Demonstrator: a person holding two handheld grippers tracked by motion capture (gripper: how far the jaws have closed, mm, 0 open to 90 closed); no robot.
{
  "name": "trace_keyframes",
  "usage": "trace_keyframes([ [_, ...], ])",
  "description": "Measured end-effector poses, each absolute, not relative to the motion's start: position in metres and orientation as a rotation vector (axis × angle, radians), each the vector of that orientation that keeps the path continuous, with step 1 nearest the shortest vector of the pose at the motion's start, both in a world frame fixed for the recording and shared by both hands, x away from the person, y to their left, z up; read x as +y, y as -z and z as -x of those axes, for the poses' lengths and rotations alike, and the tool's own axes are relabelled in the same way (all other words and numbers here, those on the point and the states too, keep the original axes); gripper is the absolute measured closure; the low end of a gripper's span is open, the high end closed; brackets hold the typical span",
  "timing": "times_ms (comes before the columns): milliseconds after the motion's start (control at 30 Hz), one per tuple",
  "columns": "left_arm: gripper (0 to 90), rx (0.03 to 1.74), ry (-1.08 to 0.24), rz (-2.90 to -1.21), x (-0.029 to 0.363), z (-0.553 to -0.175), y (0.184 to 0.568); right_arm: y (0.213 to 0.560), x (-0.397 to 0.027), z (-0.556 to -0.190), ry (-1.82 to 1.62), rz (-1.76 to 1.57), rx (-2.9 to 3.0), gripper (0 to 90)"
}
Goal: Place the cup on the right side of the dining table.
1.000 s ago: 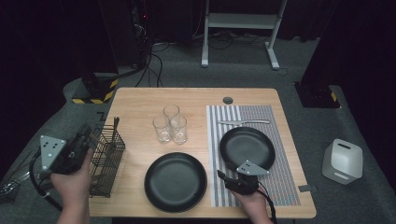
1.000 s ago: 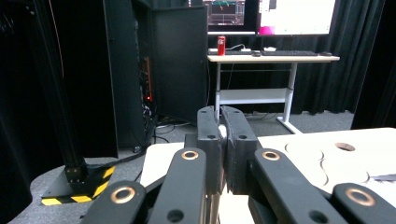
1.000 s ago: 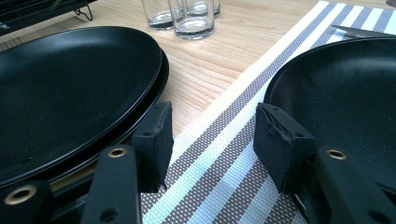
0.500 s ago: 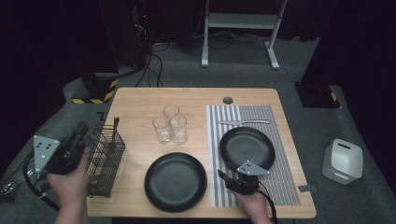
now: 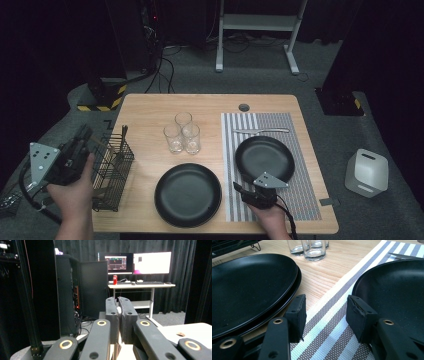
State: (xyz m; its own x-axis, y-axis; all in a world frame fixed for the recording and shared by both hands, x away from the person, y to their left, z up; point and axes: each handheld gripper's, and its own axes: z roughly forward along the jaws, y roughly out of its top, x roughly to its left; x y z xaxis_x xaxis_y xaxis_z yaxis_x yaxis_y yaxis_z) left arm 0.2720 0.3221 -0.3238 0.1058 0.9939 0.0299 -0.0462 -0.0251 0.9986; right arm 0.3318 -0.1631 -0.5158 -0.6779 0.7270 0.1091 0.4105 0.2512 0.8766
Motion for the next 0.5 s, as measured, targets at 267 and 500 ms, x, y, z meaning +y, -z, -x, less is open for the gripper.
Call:
trace_keyframes([
  [267, 86.5, 1.045, -1.184, -1.237, 0.314, -0.272, 0.314, 0.515, -0.164, -0.332, -1.392, -1.047, 2.201, 51.1],
  [500, 86.5, 1.021, -1.163, -1.235, 0.309, -0.272, 0.308, 0.515, -0.163, -0.331, -1.388, -1.035, 2.199, 50.8],
])
